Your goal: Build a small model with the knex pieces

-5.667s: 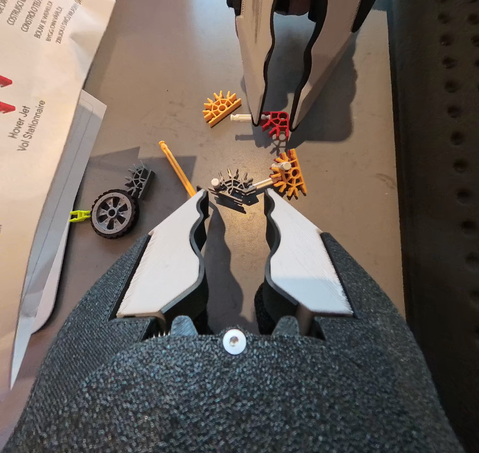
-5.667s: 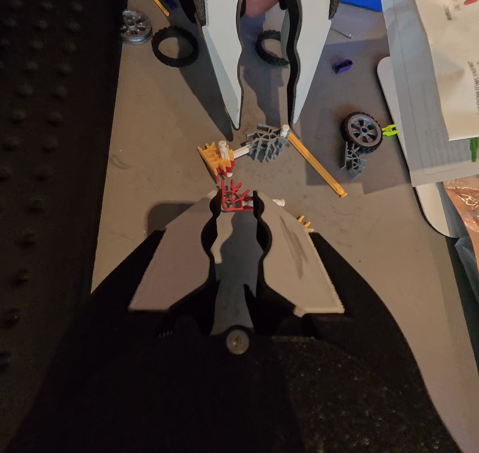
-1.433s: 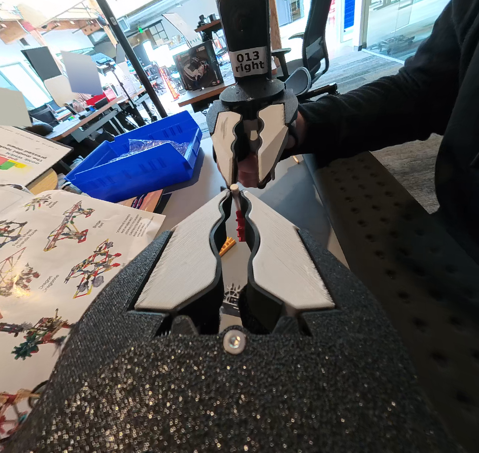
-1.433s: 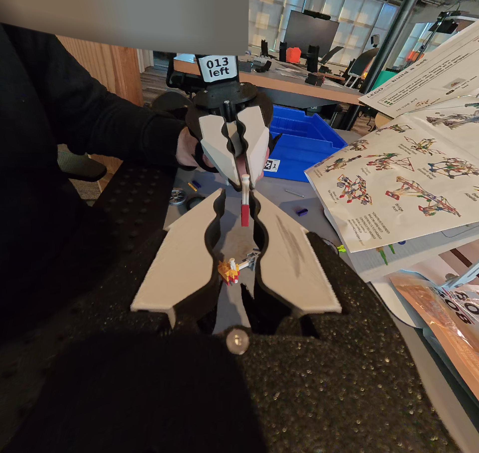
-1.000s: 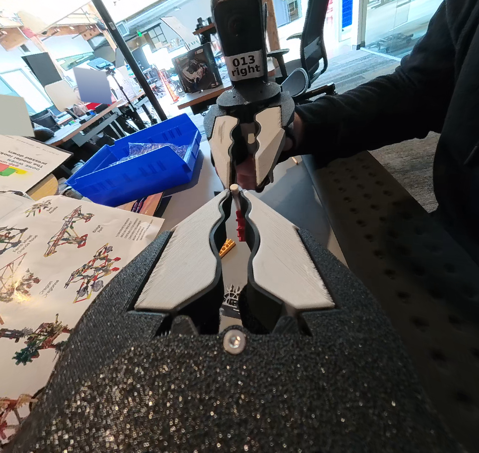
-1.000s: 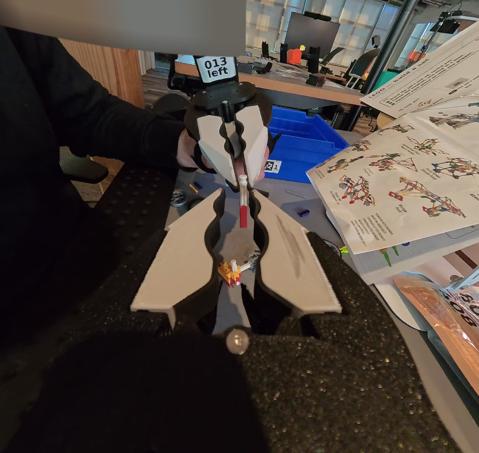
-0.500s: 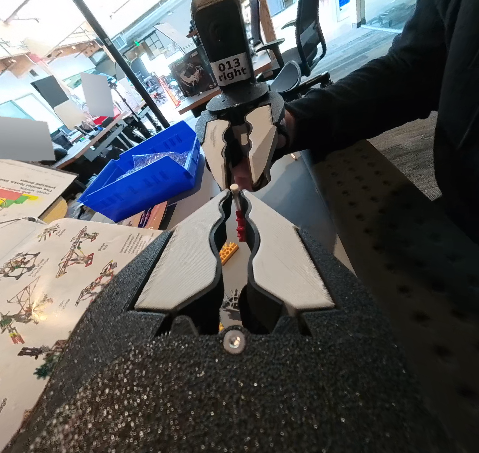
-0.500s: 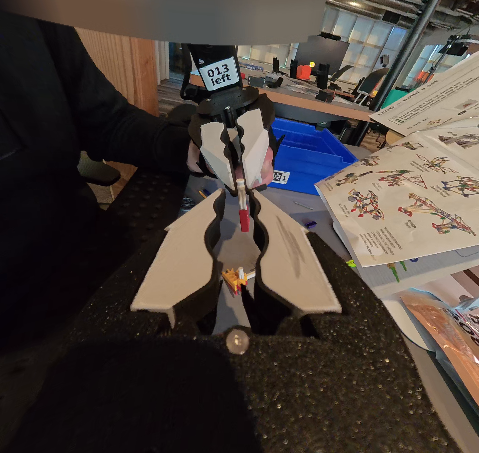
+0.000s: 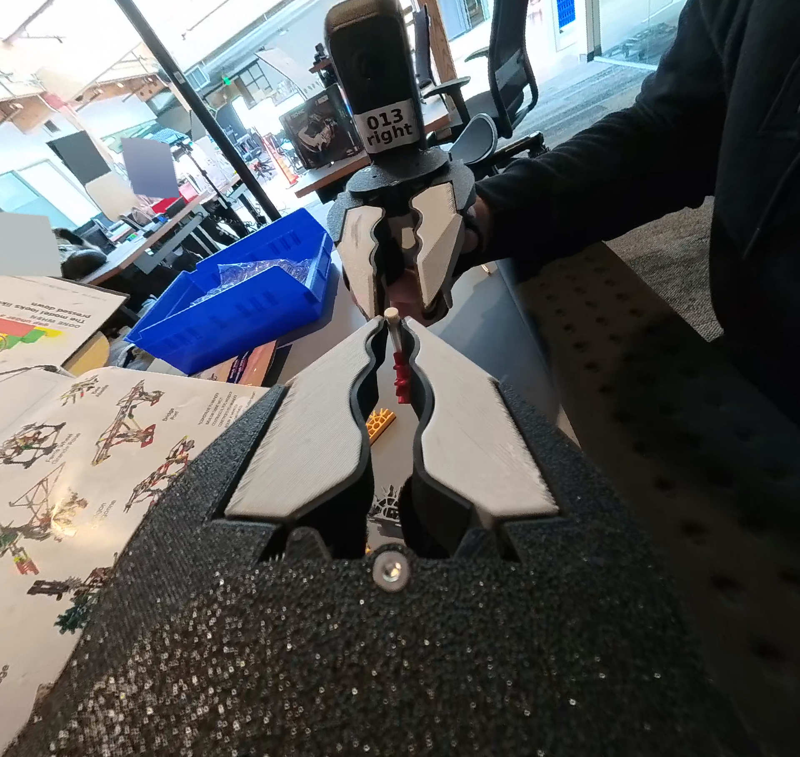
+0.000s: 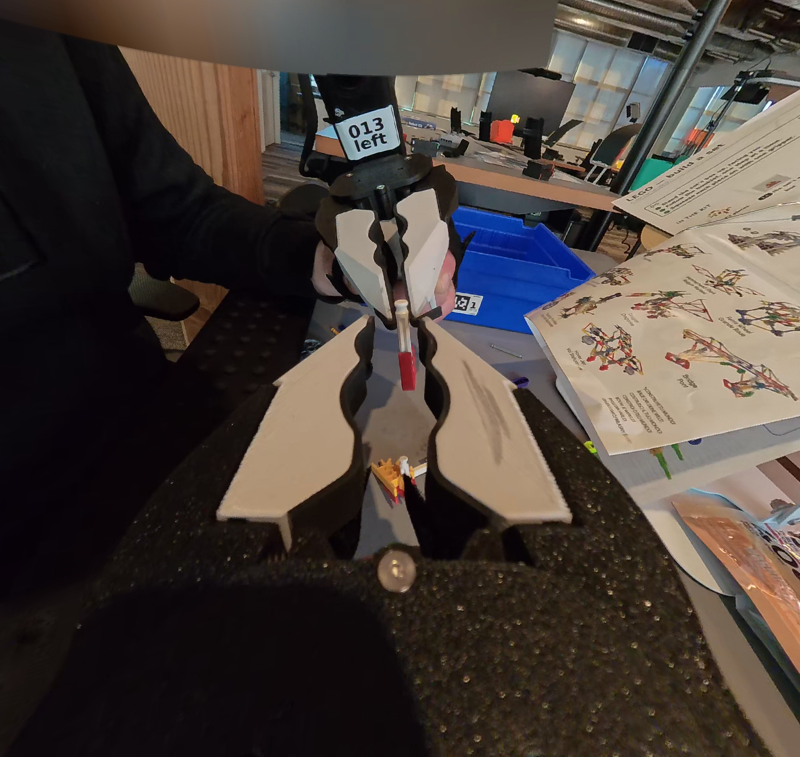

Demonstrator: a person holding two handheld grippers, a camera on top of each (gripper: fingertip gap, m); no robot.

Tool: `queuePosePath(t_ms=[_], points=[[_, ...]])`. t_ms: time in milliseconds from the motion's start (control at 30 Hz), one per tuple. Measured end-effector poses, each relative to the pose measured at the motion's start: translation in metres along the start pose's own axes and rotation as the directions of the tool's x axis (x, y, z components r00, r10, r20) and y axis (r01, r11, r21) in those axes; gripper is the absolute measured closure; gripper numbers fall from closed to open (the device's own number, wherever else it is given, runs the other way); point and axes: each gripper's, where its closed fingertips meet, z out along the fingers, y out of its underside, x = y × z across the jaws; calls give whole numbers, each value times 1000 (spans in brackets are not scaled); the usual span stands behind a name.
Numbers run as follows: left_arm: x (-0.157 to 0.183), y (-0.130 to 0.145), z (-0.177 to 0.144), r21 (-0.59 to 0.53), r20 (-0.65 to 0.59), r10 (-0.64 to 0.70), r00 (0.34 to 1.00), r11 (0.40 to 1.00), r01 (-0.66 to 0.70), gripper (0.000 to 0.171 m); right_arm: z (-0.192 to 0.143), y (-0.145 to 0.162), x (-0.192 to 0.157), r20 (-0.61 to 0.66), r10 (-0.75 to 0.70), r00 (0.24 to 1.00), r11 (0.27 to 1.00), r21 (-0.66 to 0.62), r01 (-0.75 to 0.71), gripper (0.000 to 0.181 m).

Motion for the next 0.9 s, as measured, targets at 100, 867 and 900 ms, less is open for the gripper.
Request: queuePosePath(t_ms=[100,867,900], points=[[0,-1,-1,3,-3,-2,1000,1000,2,168,0,-1,-1,-1,-4,1000,1000,8,4,161],[33,-13,2,-37,-92,177,980,983,-181,169,-5,-7,-27,136,-46,990,999,26,43,170],[33,-14,2,-36,-89,181,980,982,-184,169,-6,-7,-27,135,-44,990,999,29,40,169]])
